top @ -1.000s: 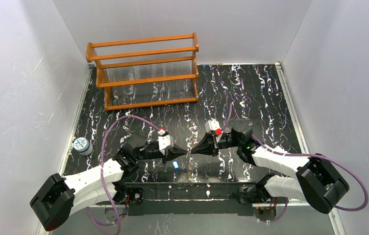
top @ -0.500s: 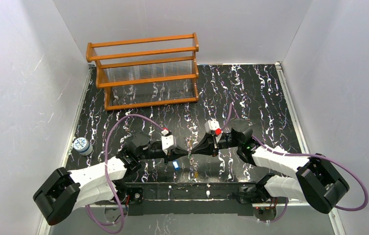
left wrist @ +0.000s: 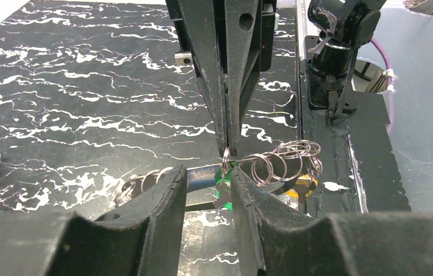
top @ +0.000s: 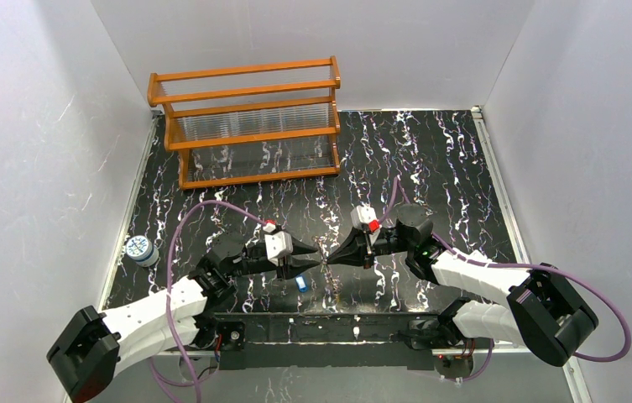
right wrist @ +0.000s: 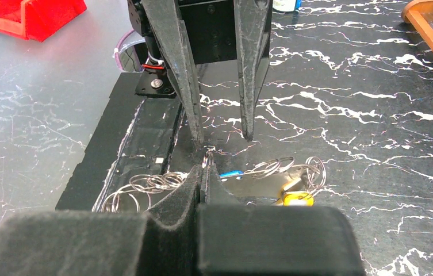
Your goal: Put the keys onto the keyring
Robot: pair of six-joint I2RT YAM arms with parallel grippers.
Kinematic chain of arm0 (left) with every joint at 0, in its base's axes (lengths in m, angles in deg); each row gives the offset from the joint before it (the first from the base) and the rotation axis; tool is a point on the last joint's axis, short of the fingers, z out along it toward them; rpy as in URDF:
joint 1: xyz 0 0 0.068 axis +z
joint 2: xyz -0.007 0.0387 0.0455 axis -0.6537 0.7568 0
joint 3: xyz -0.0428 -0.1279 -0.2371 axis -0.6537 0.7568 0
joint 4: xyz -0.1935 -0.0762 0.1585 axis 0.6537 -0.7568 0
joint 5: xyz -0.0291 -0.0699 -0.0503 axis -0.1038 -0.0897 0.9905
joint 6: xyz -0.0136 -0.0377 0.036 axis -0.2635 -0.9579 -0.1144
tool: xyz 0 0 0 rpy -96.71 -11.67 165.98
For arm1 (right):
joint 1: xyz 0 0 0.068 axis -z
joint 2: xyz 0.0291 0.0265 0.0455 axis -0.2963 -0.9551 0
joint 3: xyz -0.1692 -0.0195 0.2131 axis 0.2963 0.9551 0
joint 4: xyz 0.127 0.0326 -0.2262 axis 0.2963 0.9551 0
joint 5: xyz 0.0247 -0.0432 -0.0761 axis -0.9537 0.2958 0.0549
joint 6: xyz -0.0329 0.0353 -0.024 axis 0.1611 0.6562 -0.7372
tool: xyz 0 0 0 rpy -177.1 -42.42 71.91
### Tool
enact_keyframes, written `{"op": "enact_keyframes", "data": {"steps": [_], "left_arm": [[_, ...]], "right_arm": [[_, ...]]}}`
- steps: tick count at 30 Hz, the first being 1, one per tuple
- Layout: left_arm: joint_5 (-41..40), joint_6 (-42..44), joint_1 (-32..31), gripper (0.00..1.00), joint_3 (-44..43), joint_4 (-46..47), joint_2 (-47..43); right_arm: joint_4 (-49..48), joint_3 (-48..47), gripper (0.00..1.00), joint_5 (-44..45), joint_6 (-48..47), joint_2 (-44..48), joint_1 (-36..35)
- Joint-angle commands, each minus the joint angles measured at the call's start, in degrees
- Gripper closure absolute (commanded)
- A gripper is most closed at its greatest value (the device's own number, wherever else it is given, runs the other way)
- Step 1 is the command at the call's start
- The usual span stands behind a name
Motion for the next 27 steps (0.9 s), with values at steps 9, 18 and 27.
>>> {"op": "enact_keyframes", "data": {"steps": [9, 18, 27], "left_arm": [[2.8, -1.4, -0.3, 0.69, -1.0, 2.3, 4.5], [3.3, -2.4, -0.4, 0.75, -1.4, 3.6, 5.2], [3.8, -2.8, -0.5, 0.74, -2.2, 4.2, 6.0]], "right_arm": [[-3.8, -1.5, 0.99, -0.3, 0.5, 1.6, 0.2], [-2.6, -1.8, 0.99, -0.3, -0.3, 1.2, 0.1], [-2.2, -2.2, 0.99, -0.5, -0.4, 0.7, 0.2]]}}
